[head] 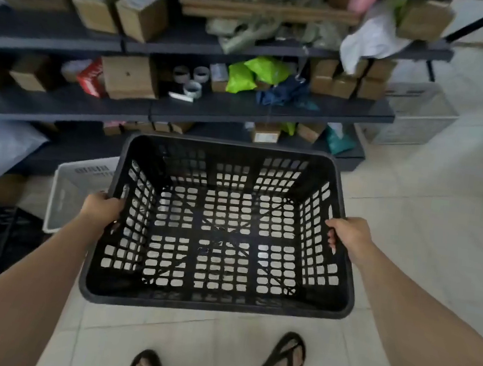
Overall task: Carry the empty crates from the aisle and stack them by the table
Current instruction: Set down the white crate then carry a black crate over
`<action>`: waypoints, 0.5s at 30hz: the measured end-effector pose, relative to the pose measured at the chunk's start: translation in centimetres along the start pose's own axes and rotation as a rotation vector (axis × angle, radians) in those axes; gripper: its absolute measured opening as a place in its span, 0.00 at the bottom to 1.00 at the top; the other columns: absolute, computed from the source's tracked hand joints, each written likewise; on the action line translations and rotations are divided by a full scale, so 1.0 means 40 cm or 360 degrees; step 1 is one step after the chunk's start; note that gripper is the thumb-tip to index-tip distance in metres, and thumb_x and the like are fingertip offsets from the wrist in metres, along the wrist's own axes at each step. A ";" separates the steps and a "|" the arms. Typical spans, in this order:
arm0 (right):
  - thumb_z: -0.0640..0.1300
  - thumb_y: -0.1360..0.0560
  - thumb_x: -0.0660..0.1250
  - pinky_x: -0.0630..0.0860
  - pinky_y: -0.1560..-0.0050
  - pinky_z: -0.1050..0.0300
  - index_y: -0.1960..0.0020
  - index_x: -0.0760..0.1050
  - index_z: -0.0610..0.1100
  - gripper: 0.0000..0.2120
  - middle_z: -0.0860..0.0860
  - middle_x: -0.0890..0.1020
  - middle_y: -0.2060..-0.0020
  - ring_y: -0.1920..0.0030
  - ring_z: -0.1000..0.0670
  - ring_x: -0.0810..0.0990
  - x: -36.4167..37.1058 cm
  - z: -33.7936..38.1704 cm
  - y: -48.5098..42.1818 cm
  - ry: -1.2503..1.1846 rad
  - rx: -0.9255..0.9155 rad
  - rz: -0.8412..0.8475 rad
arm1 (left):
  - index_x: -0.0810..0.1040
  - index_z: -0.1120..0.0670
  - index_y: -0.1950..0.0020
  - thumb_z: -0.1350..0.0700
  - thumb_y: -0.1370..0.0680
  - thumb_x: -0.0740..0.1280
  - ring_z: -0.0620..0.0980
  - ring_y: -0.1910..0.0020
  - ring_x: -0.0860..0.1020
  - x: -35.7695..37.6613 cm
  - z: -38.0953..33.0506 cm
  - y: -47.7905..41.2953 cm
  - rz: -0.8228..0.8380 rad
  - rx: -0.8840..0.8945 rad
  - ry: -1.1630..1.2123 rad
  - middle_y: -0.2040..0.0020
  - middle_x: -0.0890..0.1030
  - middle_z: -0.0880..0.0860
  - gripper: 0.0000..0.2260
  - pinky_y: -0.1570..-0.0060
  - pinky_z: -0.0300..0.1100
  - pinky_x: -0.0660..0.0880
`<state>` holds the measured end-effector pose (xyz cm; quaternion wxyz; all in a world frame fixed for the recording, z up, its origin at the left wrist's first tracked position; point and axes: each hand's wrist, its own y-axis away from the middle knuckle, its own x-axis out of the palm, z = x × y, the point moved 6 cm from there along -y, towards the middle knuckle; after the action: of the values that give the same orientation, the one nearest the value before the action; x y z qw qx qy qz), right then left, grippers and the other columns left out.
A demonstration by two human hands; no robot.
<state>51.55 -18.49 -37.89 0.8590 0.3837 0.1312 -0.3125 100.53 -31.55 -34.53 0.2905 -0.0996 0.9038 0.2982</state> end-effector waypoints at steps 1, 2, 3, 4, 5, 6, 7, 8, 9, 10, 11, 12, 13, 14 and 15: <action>0.36 0.28 0.68 0.73 0.71 0.54 0.58 0.76 0.31 0.06 0.42 0.75 0.73 0.77 0.46 0.71 -0.087 -0.009 -0.030 -0.0033 0.0003 -0.0021 | 0.76 0.65 0.50 0.65 0.25 0.63 0.56 0.64 0.75 0.074 -0.052 0.036 0.0024 0.0040 -0.0008 0.63 0.76 0.61 0.07 0.57 0.47 0.71; 0.36 0.28 0.68 0.71 0.72 0.54 0.58 0.76 0.32 0.06 0.43 0.74 0.73 0.76 0.46 0.71 -0.175 -0.022 -0.056 -0.0066 0.0012 -0.0053 | 0.76 0.67 0.50 0.65 0.25 0.63 0.56 0.62 0.75 0.150 -0.107 0.077 0.0054 0.0078 -0.0033 0.61 0.76 0.62 0.08 0.57 0.47 0.71; 0.37 0.27 0.68 0.70 0.72 0.55 0.57 0.75 0.33 0.06 0.43 0.74 0.72 0.75 0.47 0.70 -0.263 -0.035 -0.080 -0.0095 0.0020 -0.0096 | 0.76 0.68 0.49 0.65 0.25 0.63 0.56 0.62 0.74 0.226 -0.160 0.112 0.0087 0.0112 -0.0059 0.61 0.75 0.62 0.09 0.57 0.46 0.70; 0.37 0.27 0.68 0.69 0.73 0.55 0.56 0.75 0.33 0.06 0.43 0.73 0.72 0.75 0.47 0.70 -0.349 -0.047 -0.104 -0.0124 0.0031 -0.0147 | 0.75 0.69 0.49 0.64 0.25 0.62 0.57 0.62 0.74 0.299 -0.216 0.152 0.0120 0.0154 -0.0068 0.60 0.75 0.62 0.09 0.57 0.46 0.70; 0.38 0.27 0.68 0.68 0.73 0.55 0.54 0.75 0.34 0.07 0.44 0.73 0.71 0.74 0.48 0.69 -0.436 -0.058 -0.127 -0.0161 0.0043 -0.0199 | 0.75 0.70 0.48 0.64 0.24 0.62 0.58 0.61 0.75 0.373 -0.271 0.188 0.0149 0.0193 -0.0076 0.59 0.76 0.63 0.09 0.58 0.46 0.70; 0.39 0.27 0.68 0.68 0.73 0.55 0.52 0.74 0.34 0.08 0.44 0.73 0.71 0.73 0.48 0.70 -0.519 -0.068 -0.152 -0.0203 0.0053 -0.0243 | 0.75 0.70 0.48 0.65 0.24 0.62 0.60 0.60 0.76 0.446 -0.330 0.227 0.0185 0.0250 -0.0086 0.58 0.77 0.65 0.10 0.60 0.46 0.70; 0.39 0.27 0.68 0.68 0.73 0.55 0.52 0.74 0.33 0.09 0.44 0.73 0.71 0.73 0.48 0.70 -0.598 -0.078 -0.177 -0.0247 0.0066 -0.0282 | 0.75 0.70 0.47 0.65 0.24 0.61 0.61 0.62 0.77 0.518 -0.389 0.259 0.0229 0.0299 -0.0105 0.60 0.77 0.65 0.10 0.63 0.44 0.71; 0.39 0.28 0.69 0.68 0.73 0.55 0.52 0.75 0.33 0.09 0.44 0.73 0.71 0.73 0.48 0.70 -0.676 -0.090 -0.203 -0.0292 0.0082 -0.0318 | 0.75 0.71 0.46 0.65 0.24 0.61 0.61 0.66 0.75 0.591 -0.451 0.294 0.0281 0.0352 -0.0127 0.64 0.76 0.64 0.11 0.70 0.42 0.72; 0.39 0.28 0.69 0.68 0.73 0.55 0.52 0.75 0.33 0.09 0.44 0.73 0.71 0.73 0.48 0.69 -0.750 -0.103 -0.230 -0.0331 0.0093 -0.0353 | 0.74 0.71 0.46 0.65 0.23 0.61 0.59 0.71 0.72 0.663 -0.510 0.325 0.0327 0.0388 -0.0141 0.67 0.73 0.61 0.10 0.77 0.39 0.70; 0.38 0.28 0.69 0.68 0.73 0.55 0.53 0.75 0.33 0.08 0.44 0.73 0.71 0.73 0.48 0.69 -0.818 -0.119 -0.255 -0.0363 0.0101 -0.0393 | 0.74 0.69 0.48 0.64 0.23 0.61 0.56 0.73 0.69 0.731 -0.564 0.359 0.0355 0.0416 -0.0154 0.69 0.71 0.59 0.08 0.84 0.36 0.67; 0.38 0.28 0.69 0.68 0.73 0.55 0.53 0.75 0.33 0.08 0.44 0.73 0.71 0.73 0.48 0.69 -0.885 -0.133 -0.281 -0.0394 0.0109 -0.0443 | 0.73 0.67 0.50 0.65 0.23 0.61 0.55 0.73 0.68 0.799 -0.619 0.387 0.0391 0.0443 -0.0186 0.69 0.70 0.59 0.06 0.88 0.33 0.63; 0.38 0.28 0.69 0.68 0.73 0.55 0.54 0.75 0.33 0.08 0.44 0.73 0.71 0.74 0.48 0.69 -0.950 -0.142 -0.309 -0.0430 0.0115 -0.0496 | 0.72 0.66 0.52 0.65 0.23 0.61 0.55 0.74 0.68 0.869 -0.673 0.415 0.0442 0.0463 -0.0204 0.70 0.69 0.59 0.04 0.89 0.32 0.62; 0.38 0.28 0.69 0.68 0.74 0.56 0.55 0.75 0.33 0.08 0.44 0.73 0.71 0.74 0.48 0.69 -1.013 -0.150 -0.340 -0.0462 0.0122 -0.0546 | 0.71 0.65 0.53 0.65 0.23 0.60 0.55 0.74 0.68 0.937 -0.720 0.437 0.0504 0.0479 -0.0222 0.70 0.69 0.59 0.03 0.88 0.33 0.63; 0.38 0.28 0.69 0.67 0.74 0.56 0.56 0.75 0.33 0.07 0.44 0.73 0.71 0.74 0.48 0.69 -1.073 -0.158 -0.375 -0.0483 0.0131 -0.0592 | 0.71 0.65 0.53 0.65 0.23 0.60 0.56 0.74 0.68 1.007 -0.764 0.463 0.0569 0.0488 -0.0232 0.70 0.70 0.59 0.03 0.87 0.35 0.65; 0.38 0.28 0.69 0.67 0.75 0.56 0.58 0.75 0.34 0.07 0.44 0.73 0.71 0.74 0.47 0.69 -1.128 -0.166 -0.411 -0.0491 0.0145 -0.0637 | 0.71 0.65 0.52 0.65 0.23 0.60 0.56 0.74 0.70 1.072 -0.805 0.483 0.0614 0.0497 -0.0243 0.69 0.71 0.60 0.03 0.86 0.36 0.67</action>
<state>6.41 -2.24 -30.85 0.7717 0.3361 0.0577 -0.5368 43.91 -35.57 -29.26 0.3074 0.1435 0.9166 0.2114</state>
